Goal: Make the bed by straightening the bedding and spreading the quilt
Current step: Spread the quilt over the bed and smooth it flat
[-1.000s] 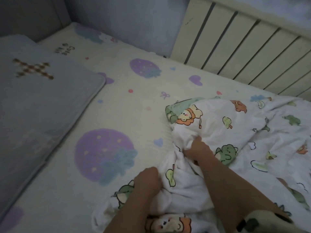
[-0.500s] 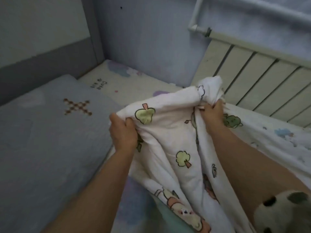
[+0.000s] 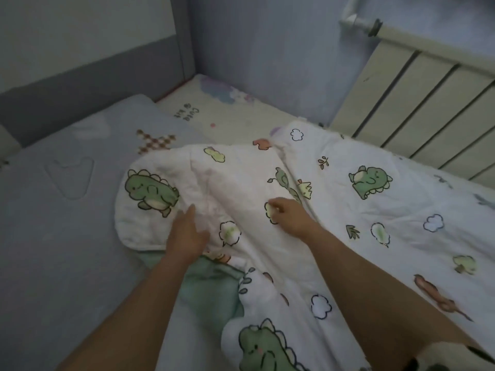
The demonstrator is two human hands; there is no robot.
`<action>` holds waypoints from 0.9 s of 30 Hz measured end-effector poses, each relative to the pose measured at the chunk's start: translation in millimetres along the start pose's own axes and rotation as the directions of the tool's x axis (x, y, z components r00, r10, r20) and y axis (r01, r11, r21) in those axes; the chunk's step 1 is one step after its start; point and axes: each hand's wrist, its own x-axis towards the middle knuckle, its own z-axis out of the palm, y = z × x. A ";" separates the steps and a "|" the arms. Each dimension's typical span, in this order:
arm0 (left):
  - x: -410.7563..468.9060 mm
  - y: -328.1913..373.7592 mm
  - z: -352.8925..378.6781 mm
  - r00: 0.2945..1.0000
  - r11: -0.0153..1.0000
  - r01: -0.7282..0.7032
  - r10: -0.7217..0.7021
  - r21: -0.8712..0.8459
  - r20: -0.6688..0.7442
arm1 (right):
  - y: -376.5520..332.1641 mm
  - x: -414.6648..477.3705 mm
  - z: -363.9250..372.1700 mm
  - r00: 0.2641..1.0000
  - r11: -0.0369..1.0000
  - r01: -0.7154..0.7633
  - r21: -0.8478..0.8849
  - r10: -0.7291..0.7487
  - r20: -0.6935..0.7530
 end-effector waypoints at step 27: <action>-298.2 -32.6 -46.5 0.993 0.924 -0.022 0.063 -0.382 0.095 | -79.4 -308.3 65.9 0.974 0.794 -0.193 0.577 0.084 0.210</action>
